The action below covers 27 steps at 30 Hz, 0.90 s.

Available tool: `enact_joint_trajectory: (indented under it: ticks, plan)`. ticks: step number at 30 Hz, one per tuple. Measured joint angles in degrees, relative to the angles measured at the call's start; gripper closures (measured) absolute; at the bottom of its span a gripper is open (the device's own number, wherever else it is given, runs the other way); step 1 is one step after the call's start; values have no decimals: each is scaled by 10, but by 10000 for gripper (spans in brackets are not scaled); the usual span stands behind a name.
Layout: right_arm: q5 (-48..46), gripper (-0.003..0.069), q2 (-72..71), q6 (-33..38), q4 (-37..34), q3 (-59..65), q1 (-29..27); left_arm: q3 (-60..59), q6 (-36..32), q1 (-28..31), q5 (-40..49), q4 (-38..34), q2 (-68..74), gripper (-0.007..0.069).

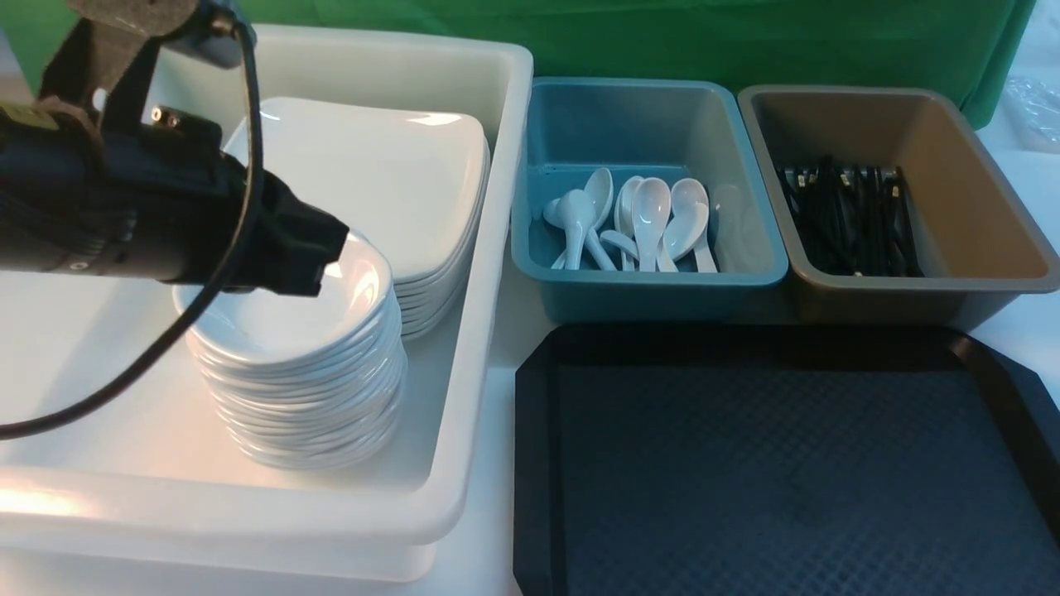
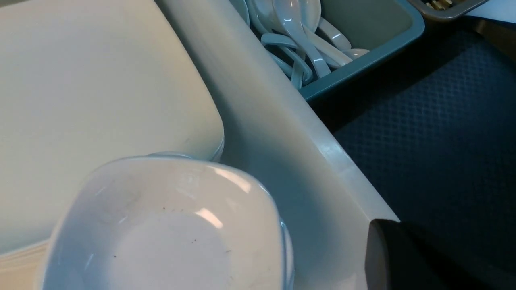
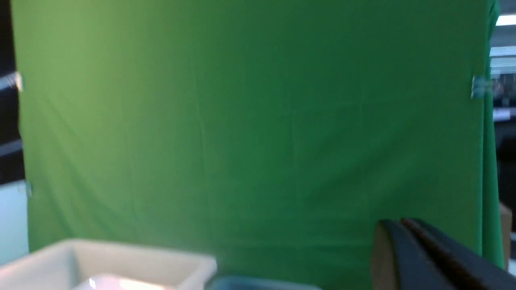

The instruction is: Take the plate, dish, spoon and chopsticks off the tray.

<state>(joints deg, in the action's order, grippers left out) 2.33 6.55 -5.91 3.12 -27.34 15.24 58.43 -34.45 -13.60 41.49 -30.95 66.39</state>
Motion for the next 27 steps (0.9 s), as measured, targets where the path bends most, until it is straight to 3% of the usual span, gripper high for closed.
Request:
enact_joint_trajectory:
  ticks: [5, 13, 27]
  plan:
    - [56, 633, -65, -6, 0, 62, -1, 0, 10, 0, 18, -3, -1, 617]
    - [66, 613, -66, -7, 0, 66, -1, -55, 29, 0, 21, -15, -51, 617]
    - [50, 584, -66, -8, 0, 66, -1, -260, 74, 0, -130, -56, -311, 617]
